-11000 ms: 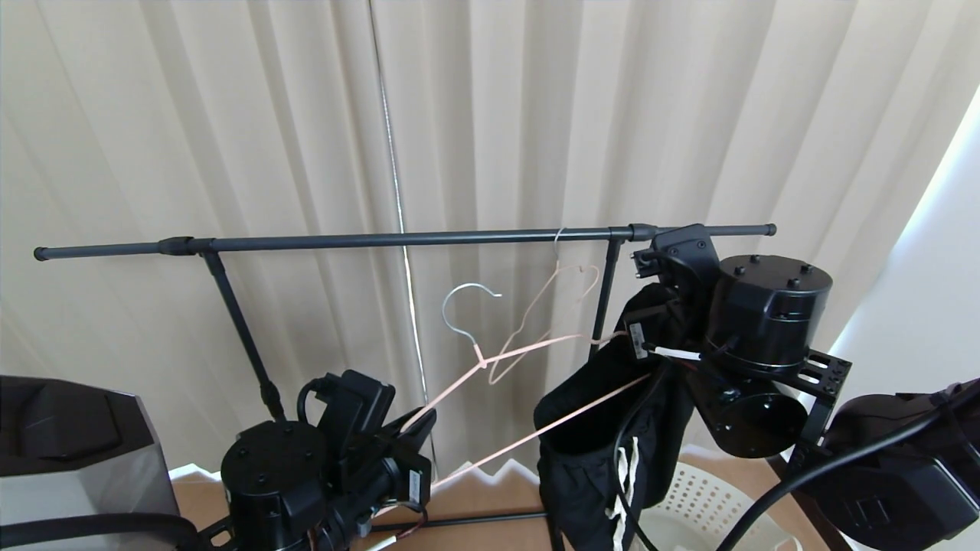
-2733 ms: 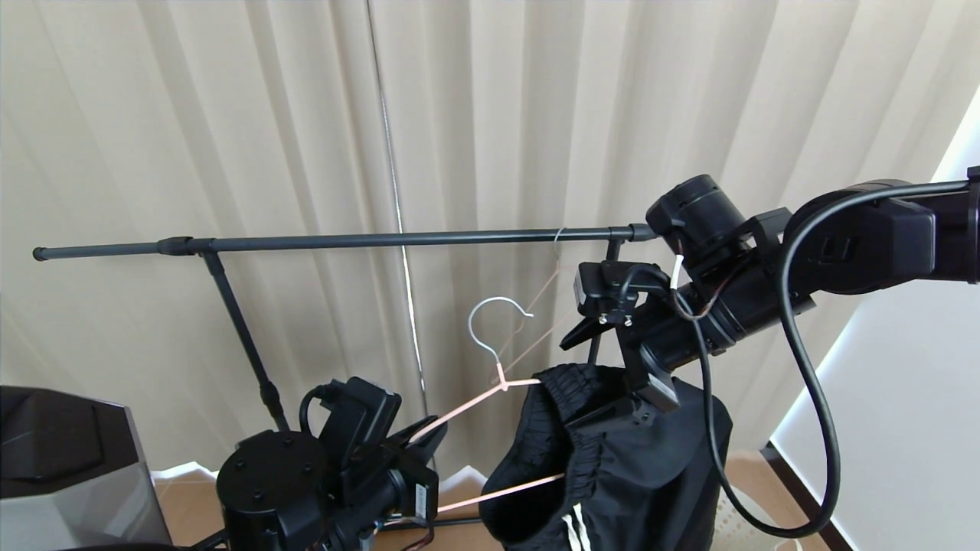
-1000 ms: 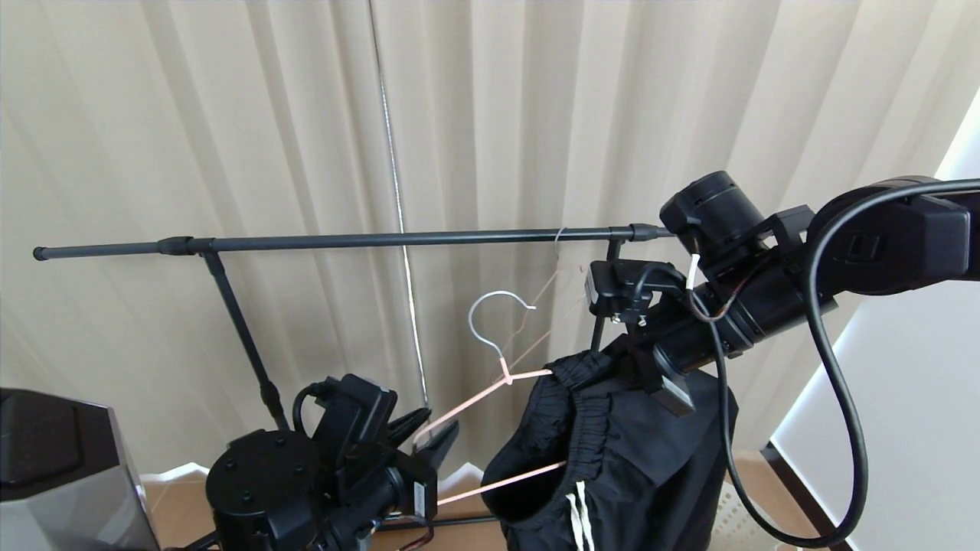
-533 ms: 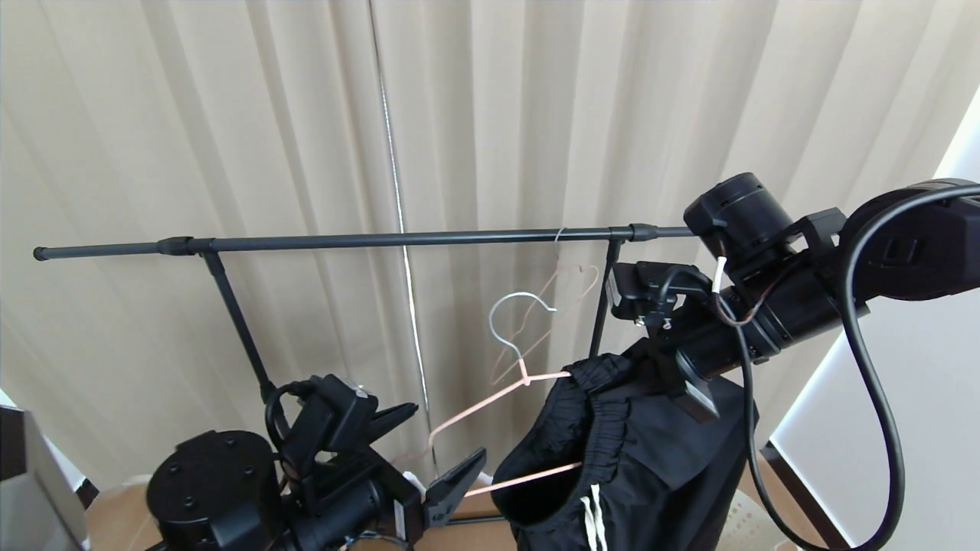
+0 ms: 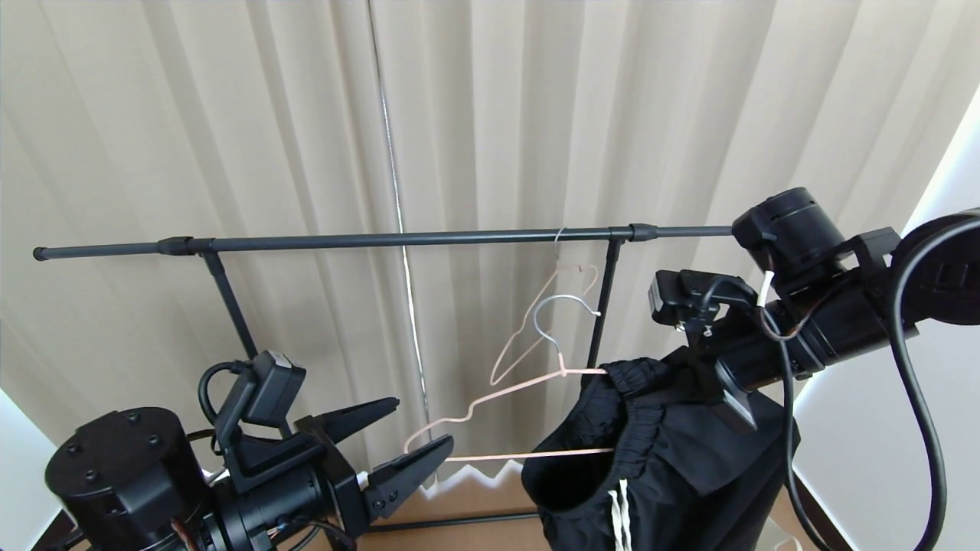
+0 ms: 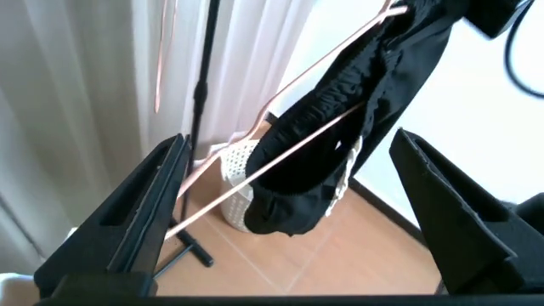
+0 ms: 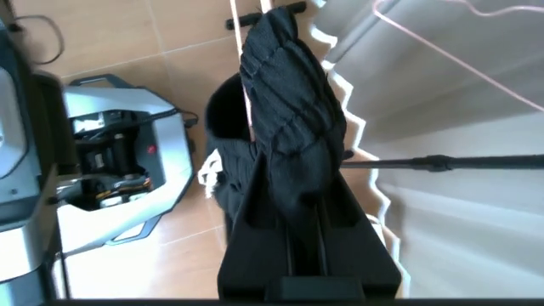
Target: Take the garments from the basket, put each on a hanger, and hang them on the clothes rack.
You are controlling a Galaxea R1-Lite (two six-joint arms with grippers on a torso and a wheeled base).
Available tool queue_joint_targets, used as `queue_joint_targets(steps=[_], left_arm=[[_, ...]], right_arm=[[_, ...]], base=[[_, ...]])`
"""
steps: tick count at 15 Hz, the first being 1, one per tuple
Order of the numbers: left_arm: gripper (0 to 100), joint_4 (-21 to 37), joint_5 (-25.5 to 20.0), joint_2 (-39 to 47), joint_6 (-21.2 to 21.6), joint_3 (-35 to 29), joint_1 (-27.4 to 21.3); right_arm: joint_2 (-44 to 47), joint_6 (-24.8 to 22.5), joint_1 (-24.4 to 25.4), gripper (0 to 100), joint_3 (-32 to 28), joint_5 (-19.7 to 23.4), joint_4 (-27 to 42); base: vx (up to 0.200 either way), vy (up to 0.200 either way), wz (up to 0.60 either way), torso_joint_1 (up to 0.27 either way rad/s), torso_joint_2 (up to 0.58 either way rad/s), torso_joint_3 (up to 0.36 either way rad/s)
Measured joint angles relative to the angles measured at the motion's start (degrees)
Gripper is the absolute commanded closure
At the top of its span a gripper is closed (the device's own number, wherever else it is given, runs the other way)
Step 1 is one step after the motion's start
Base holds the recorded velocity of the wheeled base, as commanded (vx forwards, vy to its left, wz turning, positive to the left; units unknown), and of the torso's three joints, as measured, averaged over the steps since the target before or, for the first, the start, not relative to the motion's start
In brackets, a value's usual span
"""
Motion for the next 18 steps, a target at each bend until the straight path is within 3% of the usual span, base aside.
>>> queue_joint_targets(steps=[3,5,7,12,15,18], left_arm=[[0,1.6,-0.1,0.0,0.0,-0.9,0.5],[0,10.2,0.8,0.4,-0.1,-2.4,-0.3],[0,14.9,4.2,1.2,-0.4,-4.6,-2.2],[0,29.9,9.8,2.3,-0.1,-10.9,-5.0],[0,31.9,11.1,2.3,-4.4,-13.9,-6.3],[0,31.9,13.1,3.7,-9.9,-16.8,-6.5]], right_arm=[[-1.9,0.2,-2.1,100,8.4,-0.5,-11.7],[-2.3,0.3,-3.0,100,12.3,-2.3,-19.3],[-2.9,0.6,-3.1,100,13.7,-2.9,-20.2],[-4.6,6.4,-2.2,100,13.8,-3.0,-25.0],[-5.7,13.1,-1.5,100,13.9,-3.0,-27.2],[-7.3,15.3,-0.5,100,14.1,-3.0,-28.1]], base=[[0.000,0.000,0.00,0.000,0.00,0.000],[0.000,0.000,0.00,0.000,0.00,0.000],[0.000,0.000,0.00,0.000,0.00,0.000],[0.000,0.000,0.00,0.000,0.00,0.000],[0.000,0.000,0.00,0.000,0.00,0.000],[0.000,0.000,0.00,0.000,0.00,0.000]])
